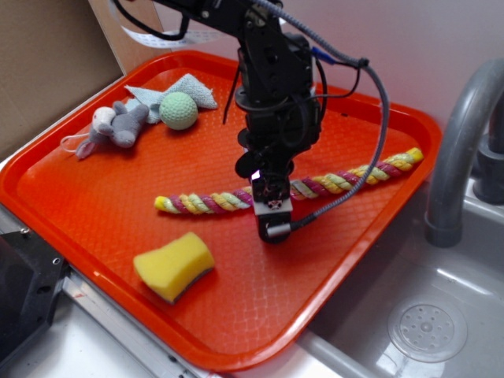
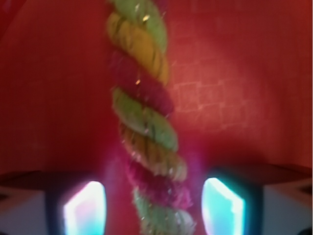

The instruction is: Grab the multicolored rope.

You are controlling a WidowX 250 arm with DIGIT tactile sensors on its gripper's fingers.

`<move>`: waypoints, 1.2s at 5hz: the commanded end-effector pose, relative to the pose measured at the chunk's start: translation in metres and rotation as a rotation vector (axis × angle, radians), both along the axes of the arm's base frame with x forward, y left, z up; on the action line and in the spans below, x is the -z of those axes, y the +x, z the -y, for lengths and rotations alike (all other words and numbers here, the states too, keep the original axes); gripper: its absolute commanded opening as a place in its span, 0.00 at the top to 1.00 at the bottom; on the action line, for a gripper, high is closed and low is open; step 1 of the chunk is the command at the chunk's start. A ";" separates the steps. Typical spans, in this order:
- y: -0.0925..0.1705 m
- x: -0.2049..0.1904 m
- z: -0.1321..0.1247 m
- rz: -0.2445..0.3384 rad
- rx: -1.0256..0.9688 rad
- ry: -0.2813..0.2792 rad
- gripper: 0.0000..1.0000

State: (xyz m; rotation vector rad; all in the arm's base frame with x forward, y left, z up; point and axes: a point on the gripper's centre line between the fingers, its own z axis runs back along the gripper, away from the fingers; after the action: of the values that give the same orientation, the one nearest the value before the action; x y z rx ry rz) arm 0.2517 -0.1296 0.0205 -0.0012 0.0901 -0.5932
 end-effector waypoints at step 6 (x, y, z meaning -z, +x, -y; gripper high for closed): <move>-0.059 -0.188 -0.121 0.209 -0.691 -0.016 1.00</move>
State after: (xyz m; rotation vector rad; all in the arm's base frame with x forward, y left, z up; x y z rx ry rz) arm 0.2003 -0.0037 0.1993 0.0167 -0.0689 0.0697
